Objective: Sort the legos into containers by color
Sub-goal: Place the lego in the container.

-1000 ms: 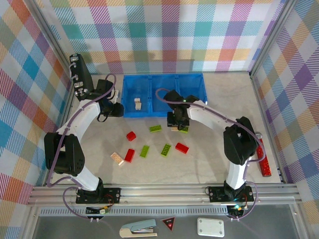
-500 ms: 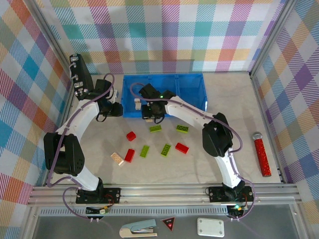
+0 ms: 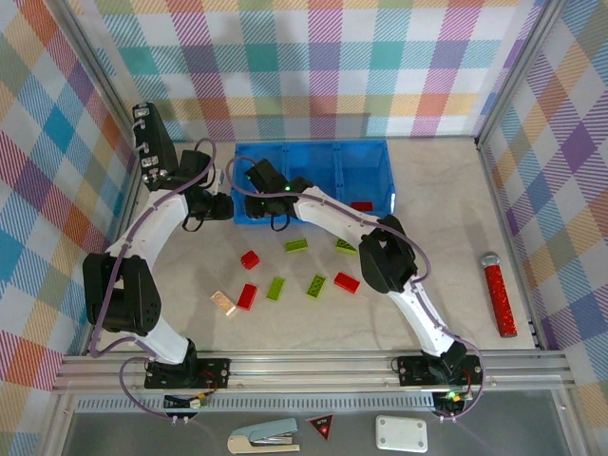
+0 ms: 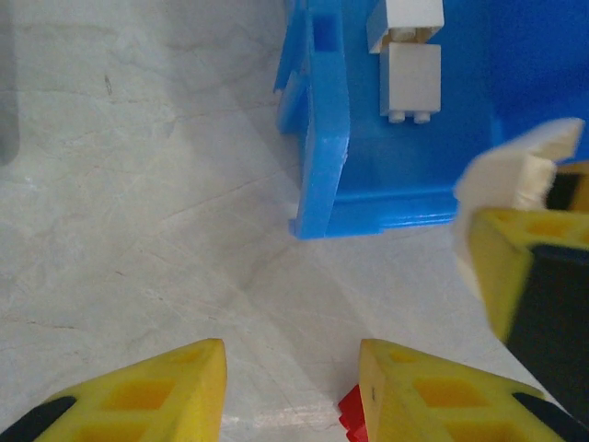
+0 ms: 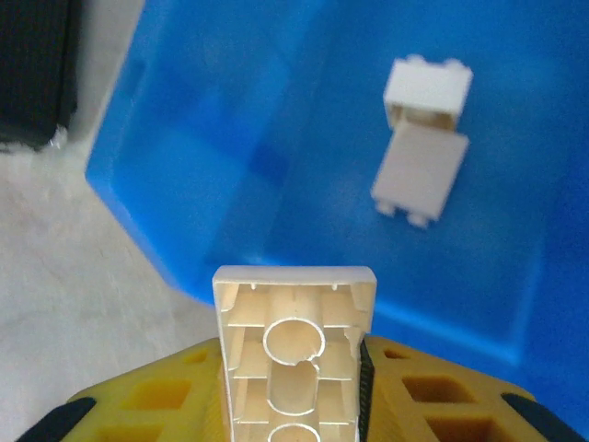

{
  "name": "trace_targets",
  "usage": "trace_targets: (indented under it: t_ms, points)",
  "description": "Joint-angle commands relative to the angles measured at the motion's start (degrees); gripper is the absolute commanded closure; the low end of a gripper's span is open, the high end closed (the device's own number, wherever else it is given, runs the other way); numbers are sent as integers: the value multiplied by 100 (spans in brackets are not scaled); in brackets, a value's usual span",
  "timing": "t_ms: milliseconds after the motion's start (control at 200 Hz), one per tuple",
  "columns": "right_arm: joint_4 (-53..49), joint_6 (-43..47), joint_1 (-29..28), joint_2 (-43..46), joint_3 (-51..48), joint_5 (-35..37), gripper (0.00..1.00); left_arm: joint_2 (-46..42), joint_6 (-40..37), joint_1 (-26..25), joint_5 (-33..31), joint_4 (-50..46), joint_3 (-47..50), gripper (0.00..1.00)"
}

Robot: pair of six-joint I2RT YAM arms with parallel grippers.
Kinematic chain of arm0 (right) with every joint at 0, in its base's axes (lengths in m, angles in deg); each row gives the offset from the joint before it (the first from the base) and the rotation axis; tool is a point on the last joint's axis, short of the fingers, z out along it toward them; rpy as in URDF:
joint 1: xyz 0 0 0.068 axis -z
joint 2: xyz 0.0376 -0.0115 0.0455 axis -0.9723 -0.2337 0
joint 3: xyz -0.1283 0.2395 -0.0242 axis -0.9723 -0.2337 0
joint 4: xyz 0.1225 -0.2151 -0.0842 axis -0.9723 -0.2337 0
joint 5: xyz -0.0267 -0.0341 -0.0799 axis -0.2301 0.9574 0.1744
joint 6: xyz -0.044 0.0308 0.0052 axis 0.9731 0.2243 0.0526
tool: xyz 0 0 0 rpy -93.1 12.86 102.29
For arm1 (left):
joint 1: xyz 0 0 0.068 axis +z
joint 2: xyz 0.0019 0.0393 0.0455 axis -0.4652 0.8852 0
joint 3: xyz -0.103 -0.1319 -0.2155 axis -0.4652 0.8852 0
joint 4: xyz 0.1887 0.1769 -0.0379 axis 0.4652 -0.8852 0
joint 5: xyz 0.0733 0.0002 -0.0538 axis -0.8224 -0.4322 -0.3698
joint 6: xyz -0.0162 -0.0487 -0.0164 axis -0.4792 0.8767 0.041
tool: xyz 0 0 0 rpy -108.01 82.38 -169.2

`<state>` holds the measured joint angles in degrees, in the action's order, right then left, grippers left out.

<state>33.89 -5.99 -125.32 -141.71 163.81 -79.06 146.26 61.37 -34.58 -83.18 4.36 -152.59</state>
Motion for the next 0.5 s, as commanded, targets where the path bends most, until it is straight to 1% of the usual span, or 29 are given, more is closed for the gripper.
trace_targets:
  t_ms: [0, 205, 340, 495]
  points:
    - [289, 140, -20, -395, 570, 141, 64, -130, 69, 64, 80, 87, 50, 58]
    - [285, 103, -21, -963, 1258, 344, 63, -170, 77, 69, 89, 100, 72, 58]
    - [326, 55, -20, -1049, 1310, 378, 62, -164, 91, 65, 127, 126, 76, 58]
    - [320, -12, -20, -1049, 1312, 335, 57, -137, 98, 64, 193, 117, 65, 58]
